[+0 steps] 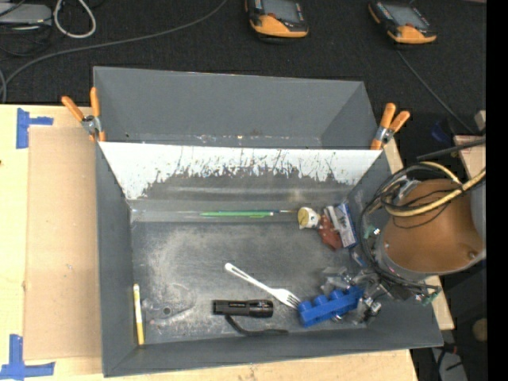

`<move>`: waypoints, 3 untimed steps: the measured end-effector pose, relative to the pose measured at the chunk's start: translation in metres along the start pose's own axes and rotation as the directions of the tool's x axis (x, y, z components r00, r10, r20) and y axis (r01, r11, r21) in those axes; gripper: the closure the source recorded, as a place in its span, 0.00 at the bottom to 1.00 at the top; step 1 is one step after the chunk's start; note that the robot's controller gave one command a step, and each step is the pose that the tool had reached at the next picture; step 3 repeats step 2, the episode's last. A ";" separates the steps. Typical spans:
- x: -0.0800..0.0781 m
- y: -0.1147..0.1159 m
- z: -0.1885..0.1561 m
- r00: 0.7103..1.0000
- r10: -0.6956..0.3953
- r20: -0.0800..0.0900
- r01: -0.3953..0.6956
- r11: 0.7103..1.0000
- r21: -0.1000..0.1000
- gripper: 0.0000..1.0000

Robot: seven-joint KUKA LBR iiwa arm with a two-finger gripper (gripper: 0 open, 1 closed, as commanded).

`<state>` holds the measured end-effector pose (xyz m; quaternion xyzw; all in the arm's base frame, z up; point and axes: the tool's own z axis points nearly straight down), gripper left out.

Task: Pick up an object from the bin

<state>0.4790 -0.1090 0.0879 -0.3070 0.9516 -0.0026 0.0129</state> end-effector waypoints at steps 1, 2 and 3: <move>-0.001 0.000 -0.016 1.000 0.000 0.001 0.000 1.000 0.000 1.00; -0.001 0.003 -0.054 1.000 0.002 -0.006 -0.002 1.000 -0.010 1.00; -0.001 0.003 -0.054 1.000 0.002 -0.006 -0.002 1.000 -0.010 1.00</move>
Offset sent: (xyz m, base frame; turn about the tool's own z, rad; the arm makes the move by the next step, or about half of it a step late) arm 0.0002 0.0009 0.0960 0.0003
